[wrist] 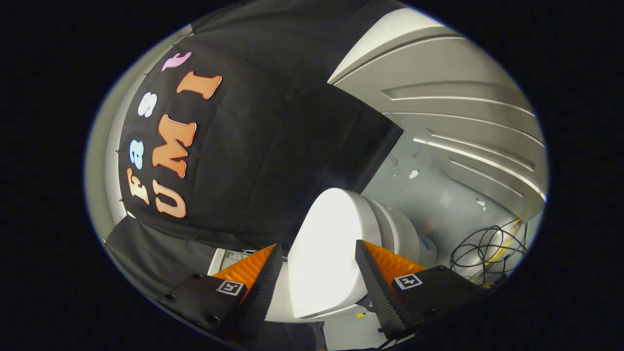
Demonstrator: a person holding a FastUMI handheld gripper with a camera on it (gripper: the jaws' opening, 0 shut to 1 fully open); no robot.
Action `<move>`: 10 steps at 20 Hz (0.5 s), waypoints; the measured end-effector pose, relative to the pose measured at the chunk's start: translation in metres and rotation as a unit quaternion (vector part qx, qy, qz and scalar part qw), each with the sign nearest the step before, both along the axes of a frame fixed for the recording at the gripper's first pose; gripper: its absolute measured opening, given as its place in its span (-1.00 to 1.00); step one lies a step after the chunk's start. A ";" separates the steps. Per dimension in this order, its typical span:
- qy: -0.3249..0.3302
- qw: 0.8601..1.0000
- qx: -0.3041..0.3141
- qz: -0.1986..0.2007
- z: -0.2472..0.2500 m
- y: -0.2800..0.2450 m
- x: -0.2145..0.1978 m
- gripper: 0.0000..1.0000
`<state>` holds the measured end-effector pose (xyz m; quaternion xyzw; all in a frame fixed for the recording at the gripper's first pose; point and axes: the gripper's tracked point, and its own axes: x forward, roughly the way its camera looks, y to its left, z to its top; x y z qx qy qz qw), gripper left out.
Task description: Open the toilet lid.
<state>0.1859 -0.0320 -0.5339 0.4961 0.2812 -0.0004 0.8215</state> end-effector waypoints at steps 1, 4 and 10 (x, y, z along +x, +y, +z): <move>0.020 1.000 -0.007 0.021 -0.017 0.004 -0.011 0.93; 0.044 0.998 0.028 0.040 -0.044 0.014 -0.035 0.93; 0.056 0.989 0.013 0.139 -0.098 0.035 -0.080 0.93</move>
